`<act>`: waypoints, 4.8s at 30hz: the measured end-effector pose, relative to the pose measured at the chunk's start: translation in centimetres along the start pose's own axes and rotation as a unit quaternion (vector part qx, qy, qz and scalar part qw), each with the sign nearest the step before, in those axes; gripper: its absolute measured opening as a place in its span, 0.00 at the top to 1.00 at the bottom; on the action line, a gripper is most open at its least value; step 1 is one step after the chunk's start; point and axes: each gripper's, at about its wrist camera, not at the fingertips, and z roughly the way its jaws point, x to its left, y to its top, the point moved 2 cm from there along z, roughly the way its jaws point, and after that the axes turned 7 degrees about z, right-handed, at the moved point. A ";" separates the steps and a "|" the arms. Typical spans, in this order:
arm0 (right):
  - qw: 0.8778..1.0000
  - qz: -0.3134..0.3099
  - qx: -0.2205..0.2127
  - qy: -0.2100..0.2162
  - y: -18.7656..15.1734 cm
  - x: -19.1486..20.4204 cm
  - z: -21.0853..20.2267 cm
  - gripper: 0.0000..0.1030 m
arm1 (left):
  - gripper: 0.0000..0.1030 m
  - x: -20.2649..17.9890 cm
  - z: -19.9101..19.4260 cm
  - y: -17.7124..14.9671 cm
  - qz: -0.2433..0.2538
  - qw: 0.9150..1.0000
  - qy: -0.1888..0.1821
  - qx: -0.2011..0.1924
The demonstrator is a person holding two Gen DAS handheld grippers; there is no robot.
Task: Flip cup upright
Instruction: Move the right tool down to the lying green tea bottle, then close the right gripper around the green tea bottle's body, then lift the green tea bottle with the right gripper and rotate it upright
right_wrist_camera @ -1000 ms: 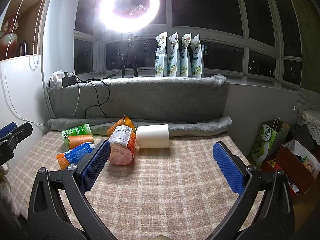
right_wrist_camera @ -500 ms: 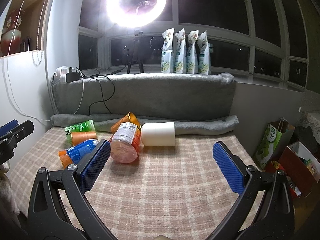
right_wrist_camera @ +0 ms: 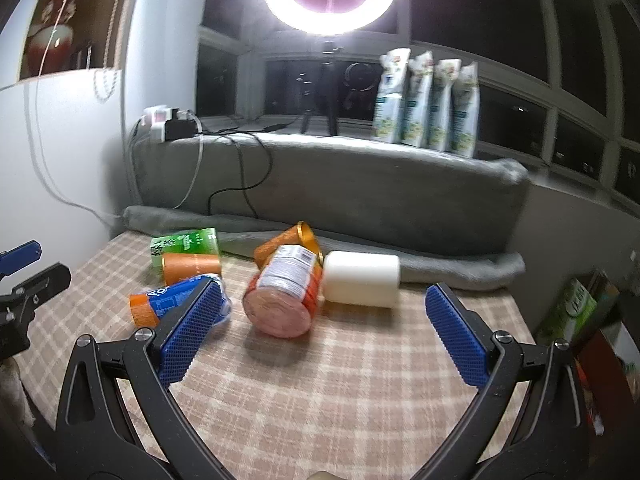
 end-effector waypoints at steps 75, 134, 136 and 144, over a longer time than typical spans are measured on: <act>0.796 -0.497 0.234 0.255 4.4 29.5 30.0 0.42 | 0.18 13.5 3.9 -5.4 -0.110 0.987 0.068 0.094; 0.918 0.159 0.315 0.179 -7.3 -0.6 6.8 0.41 | 0.20 -0.3 2.2 -3.7 -0.075 0.973 -0.147 0.161; 0.920 0.154 0.312 0.179 -6.7 -0.8 6.6 0.41 | 0.20 -0.6 2.8 -3.7 -0.082 0.969 -0.158 0.169; 0.935 0.142 0.273 0.177 -6.0 -1.7 5.0 0.20 | 0.20 -1.6 4.3 -4.1 -0.110 0.956 -0.188 0.196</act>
